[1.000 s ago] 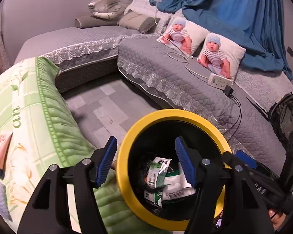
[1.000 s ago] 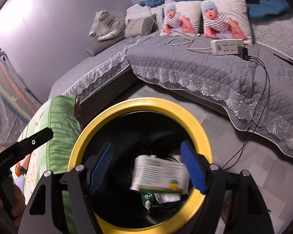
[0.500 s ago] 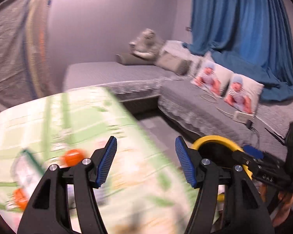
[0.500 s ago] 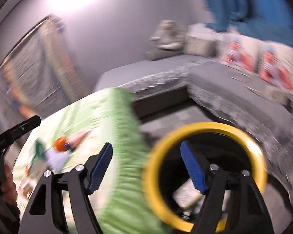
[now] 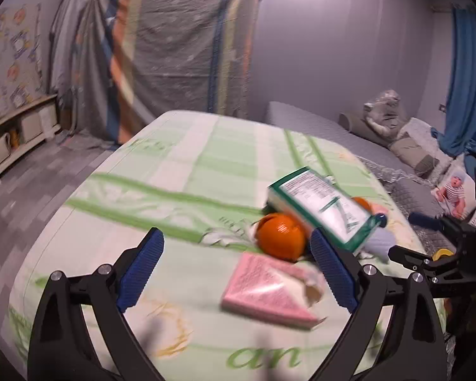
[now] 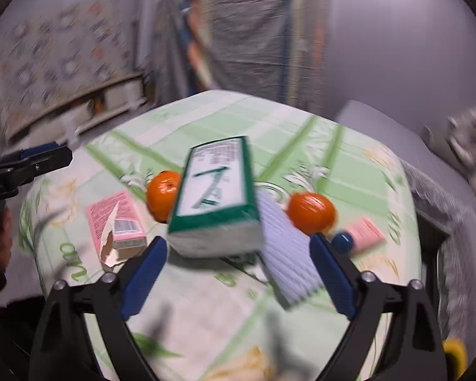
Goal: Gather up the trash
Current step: 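Move both tools back over the bed, then grasp the white-green tissue pack with the right tool while the left tool grasps an orange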
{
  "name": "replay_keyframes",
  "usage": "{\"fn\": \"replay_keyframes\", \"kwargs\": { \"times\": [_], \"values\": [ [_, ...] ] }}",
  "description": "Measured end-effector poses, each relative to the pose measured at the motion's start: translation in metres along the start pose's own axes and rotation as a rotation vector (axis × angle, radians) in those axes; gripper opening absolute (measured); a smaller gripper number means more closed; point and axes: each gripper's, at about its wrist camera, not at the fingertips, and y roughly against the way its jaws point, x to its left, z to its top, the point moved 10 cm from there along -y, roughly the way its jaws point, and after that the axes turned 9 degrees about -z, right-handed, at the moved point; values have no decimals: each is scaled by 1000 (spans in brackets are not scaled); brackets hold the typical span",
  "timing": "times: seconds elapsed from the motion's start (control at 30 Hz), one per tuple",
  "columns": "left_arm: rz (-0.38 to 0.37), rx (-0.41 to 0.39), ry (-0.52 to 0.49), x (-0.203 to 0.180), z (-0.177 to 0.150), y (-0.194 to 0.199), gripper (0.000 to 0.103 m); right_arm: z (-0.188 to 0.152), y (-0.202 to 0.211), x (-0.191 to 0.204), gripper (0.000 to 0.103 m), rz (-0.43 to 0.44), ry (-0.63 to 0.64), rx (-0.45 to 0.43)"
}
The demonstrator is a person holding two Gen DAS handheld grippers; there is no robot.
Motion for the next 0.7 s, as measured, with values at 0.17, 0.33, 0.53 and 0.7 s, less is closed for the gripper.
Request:
{"fn": "replay_keyframes", "kwargs": {
  "times": [0.17,0.33,0.53,0.7],
  "values": [
    [-22,73,29,18,-18,-7,90,15,-33,26,94,-28,195,69],
    [-71,128,36,8,-29,-19,91,14,-61,36,95,-40,279,145],
    [-86,169,-10,0,-40,-28,91,9,-88,36,95,-67,282,215],
    [-83,181,-20,-3,-44,-29,91,4,-102,36,88,-90,261,248]
  ]
}}
